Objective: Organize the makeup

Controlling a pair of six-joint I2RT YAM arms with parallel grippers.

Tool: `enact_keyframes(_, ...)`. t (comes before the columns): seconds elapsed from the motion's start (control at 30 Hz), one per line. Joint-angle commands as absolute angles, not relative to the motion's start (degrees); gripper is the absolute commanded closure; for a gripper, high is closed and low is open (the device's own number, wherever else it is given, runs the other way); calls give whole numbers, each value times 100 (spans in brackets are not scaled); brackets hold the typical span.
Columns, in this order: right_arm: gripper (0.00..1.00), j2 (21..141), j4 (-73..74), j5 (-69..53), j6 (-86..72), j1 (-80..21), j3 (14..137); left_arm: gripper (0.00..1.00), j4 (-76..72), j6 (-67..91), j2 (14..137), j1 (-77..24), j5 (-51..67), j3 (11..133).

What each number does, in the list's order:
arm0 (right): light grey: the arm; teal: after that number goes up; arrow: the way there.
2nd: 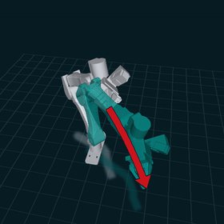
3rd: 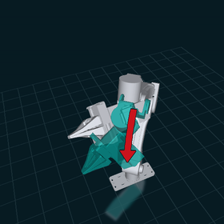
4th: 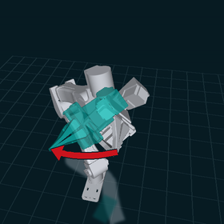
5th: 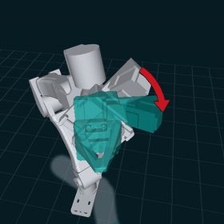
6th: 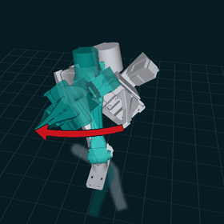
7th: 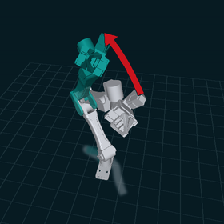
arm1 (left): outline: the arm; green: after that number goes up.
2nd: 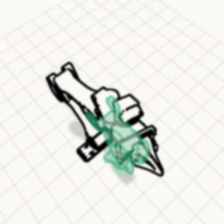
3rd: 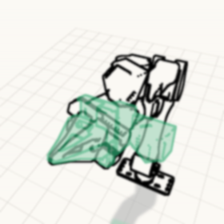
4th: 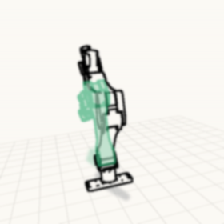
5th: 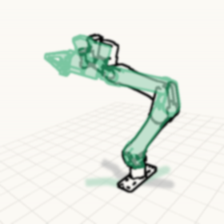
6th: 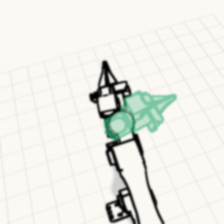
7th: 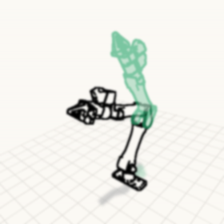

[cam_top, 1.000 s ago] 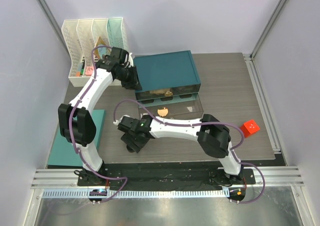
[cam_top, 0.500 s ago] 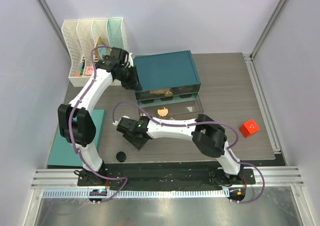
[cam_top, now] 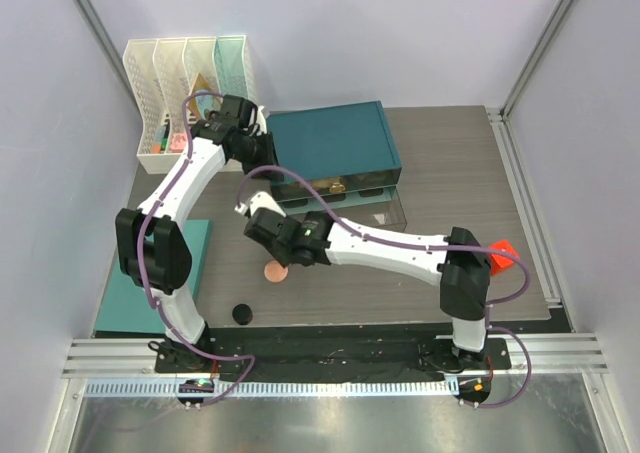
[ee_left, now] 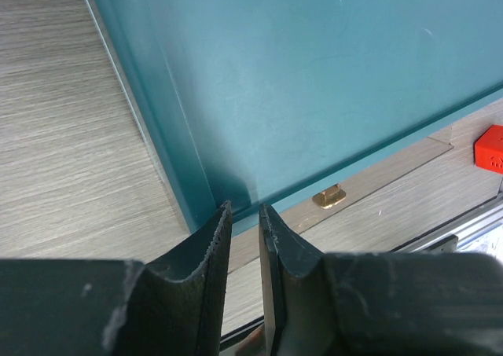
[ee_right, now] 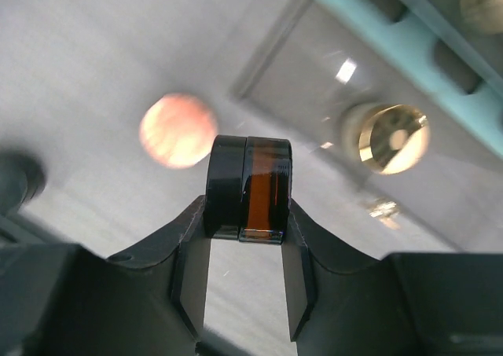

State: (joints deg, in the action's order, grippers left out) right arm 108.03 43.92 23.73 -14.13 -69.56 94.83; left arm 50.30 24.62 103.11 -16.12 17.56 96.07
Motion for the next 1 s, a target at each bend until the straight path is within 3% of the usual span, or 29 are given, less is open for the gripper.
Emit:
enact_keyframes(0.0,99,10696,4306,2945,-1414,-6417,9808,76,5959,2162,10591,-1529,993,9307)
enact_keyframes(0.27,92,11223,4491,2409,-1802,-5652,10089,76,6003,2127,10591,-1529,923,9299)
enact_keyframes(0.43,81,11680,4614,2048,-1863,-5581,10335,76,6038,2118,10635,-1529,914,9352)
enact_keyframes(0.53,68,11847,4684,1907,-1890,-5572,10458,76,6055,2118,10644,-1529,897,9378)
enact_keyframes(0.57,59,11874,4685,1890,-1890,-5564,10476,76,6056,2118,10644,-1529,896,9387)
enact_keyframes(0.67,48,11909,4720,1872,-1898,-5563,10520,76,6056,2109,10661,-1529,905,9387)
enact_keyframes(0.97,43,11620,4772,1943,-1819,-5572,10433,76,6038,2127,10679,-1529,932,9404)
